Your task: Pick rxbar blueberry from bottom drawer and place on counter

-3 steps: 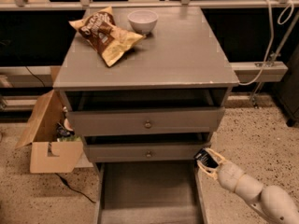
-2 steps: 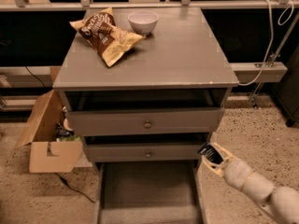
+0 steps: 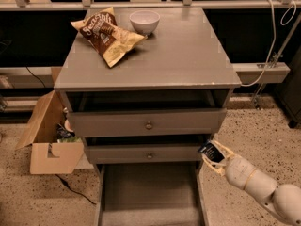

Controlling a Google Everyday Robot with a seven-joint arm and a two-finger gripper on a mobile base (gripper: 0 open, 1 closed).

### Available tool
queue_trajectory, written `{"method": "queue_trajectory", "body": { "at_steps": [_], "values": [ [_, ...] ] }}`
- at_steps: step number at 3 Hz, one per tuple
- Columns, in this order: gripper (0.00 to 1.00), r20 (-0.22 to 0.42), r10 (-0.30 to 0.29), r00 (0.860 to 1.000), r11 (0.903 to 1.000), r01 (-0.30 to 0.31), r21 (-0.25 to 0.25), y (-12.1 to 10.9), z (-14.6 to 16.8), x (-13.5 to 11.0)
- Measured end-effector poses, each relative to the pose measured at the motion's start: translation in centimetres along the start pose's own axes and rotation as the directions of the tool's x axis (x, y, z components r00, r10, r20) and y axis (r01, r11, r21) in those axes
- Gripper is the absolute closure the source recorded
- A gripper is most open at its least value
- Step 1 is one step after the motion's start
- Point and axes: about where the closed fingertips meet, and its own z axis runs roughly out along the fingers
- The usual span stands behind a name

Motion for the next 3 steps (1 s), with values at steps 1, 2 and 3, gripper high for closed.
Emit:
{"method": "queue_trajectory", "body": {
  "at_steps": [1,2,3],
  "values": [
    [1.0,0.105,-0.094,0.99,0.9952,0.096,-0.018,-3.7,-0.4,-6.7],
    [1.0,0.211,-0.212,0.954,0.974,0.224,-0.034,-7.3,-0.9,-14.7],
    [1.0,0.274,-0.317,0.908,0.9371,0.344,-0.056,-10.2,-0.5,-22.2]
  ]
}}
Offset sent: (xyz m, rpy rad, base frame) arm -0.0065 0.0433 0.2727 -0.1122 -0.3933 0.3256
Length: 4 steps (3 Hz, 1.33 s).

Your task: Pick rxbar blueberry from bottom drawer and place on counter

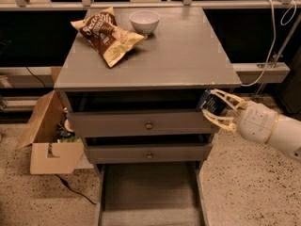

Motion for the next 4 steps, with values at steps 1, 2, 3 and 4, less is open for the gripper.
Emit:
{"method": "queue_trajectory", "body": {
  "at_steps": [1,2,3,4],
  "values": [
    [1.0,-0.003,0.003,1.0,1.0,-0.003,0.0,-1.1,0.8,-0.3],
    [1.0,-0.026,-0.022,0.999,0.9975,0.02,-0.067,-4.4,3.3,-1.0],
    [1.0,-0.096,-0.089,0.991,0.9792,0.07,-0.19,-8.7,6.2,-1.7],
    [1.0,-0.222,-0.171,0.96,0.9386,0.09,-0.333,-13.2,9.0,0.0]
  ]
}}
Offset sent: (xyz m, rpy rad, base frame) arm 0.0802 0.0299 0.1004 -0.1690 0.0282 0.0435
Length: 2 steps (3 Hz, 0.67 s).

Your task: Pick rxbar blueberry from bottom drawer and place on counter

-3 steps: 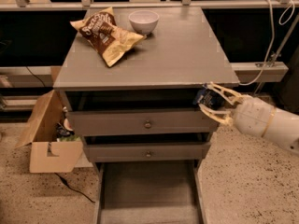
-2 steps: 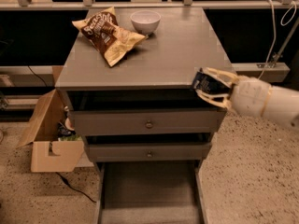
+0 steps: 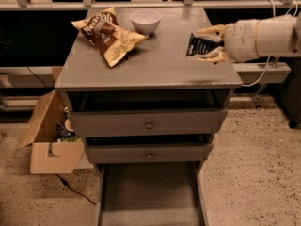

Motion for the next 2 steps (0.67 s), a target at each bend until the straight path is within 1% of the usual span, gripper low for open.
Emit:
{"method": "queue_trajectory", "body": {
  "at_steps": [1,2],
  "values": [
    [1.0,-0.072,-0.001,0.997,0.998,-0.003,-0.063,-2.7,1.3,1.9],
    [1.0,-0.128,0.026,0.991,0.9956,-0.038,-0.086,-4.6,3.0,4.4]
  ]
}}
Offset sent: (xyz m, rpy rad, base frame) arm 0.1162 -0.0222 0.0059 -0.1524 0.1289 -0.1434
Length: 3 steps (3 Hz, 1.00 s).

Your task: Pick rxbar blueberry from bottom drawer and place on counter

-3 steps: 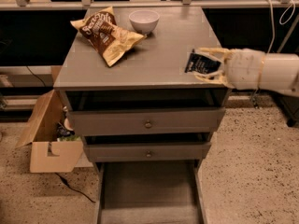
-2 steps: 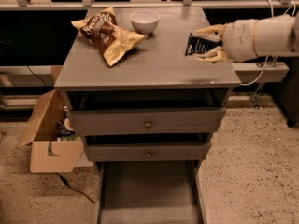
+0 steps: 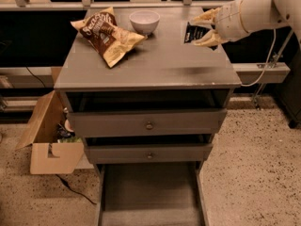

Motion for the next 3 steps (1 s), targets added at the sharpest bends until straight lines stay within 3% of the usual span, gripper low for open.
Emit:
{"method": "queue_trajectory", "body": {
  "at_steps": [2,3],
  "values": [
    [0.96,-0.039,0.054,0.998,0.9974,-0.055,-0.045,-2.3,6.5,3.3],
    [0.79,-0.042,0.056,0.998,0.9966,-0.058,-0.058,-2.8,8.5,3.7]
  ]
}}
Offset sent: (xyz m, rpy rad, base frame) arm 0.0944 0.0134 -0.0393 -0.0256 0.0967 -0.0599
